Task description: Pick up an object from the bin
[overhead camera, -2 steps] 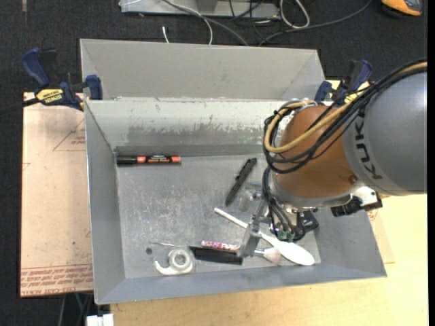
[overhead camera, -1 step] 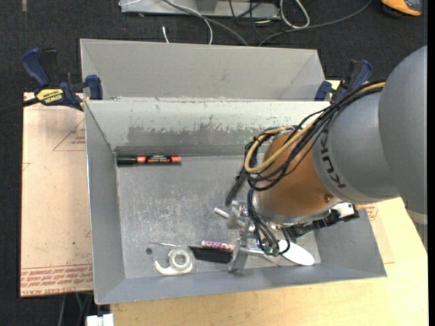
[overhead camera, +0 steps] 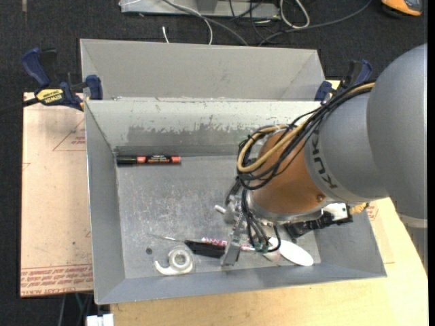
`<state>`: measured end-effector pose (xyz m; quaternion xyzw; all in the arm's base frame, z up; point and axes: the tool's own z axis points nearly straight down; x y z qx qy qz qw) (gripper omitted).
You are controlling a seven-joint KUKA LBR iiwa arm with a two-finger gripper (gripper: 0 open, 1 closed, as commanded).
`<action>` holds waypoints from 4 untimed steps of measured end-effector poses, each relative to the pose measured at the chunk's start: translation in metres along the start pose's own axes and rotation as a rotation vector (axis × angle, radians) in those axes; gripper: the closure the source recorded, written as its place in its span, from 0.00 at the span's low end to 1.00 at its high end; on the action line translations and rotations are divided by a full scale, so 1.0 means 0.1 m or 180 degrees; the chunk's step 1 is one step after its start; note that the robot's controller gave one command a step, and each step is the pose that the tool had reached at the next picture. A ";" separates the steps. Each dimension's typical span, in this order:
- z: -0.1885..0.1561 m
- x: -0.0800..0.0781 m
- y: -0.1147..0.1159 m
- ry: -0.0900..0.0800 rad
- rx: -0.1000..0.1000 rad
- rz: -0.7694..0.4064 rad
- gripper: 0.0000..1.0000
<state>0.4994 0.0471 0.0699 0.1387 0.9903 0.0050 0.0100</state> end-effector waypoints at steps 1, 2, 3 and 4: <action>-0.05 0.03 -0.09 0.0058 0.0027 -0.0226 1.00; -0.05 0.03 -0.09 0.0058 0.0027 -0.0226 1.00; -0.40 0.04 -0.09 0.0076 0.0031 -0.0225 1.00; -0.59 0.03 -0.08 0.0080 0.0029 -0.0223 1.00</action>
Offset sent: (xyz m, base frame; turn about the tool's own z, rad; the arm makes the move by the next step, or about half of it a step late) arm 0.0000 0.0000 0.0000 0.0000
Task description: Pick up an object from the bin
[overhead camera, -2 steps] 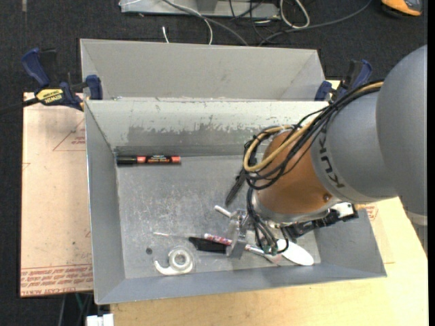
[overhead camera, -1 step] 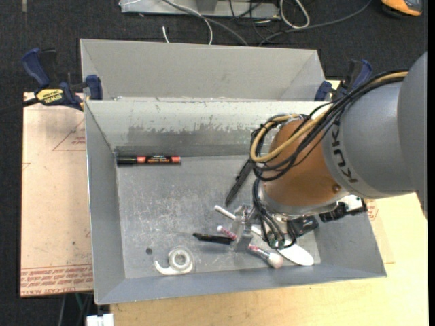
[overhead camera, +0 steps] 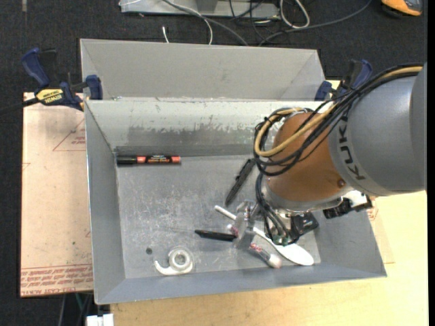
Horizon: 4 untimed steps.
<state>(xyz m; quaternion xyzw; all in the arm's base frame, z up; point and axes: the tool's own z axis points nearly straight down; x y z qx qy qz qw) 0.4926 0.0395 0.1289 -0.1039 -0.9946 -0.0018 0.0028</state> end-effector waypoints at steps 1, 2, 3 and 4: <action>-0.10 -0.01 0.00 -0.0008 -0.0004 0.0001 1.00; -0.17 -0.01 0.01 -0.0011 -0.0006 0.0003 1.00; -0.37 -0.01 0.01 -0.0010 -0.0008 0.0002 1.00; -0.46 -0.01 0.01 -0.0009 -0.0010 0.0003 1.00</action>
Offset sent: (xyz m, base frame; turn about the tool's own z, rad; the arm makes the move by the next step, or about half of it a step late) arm 0.0007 0.0000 0.0209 0.0003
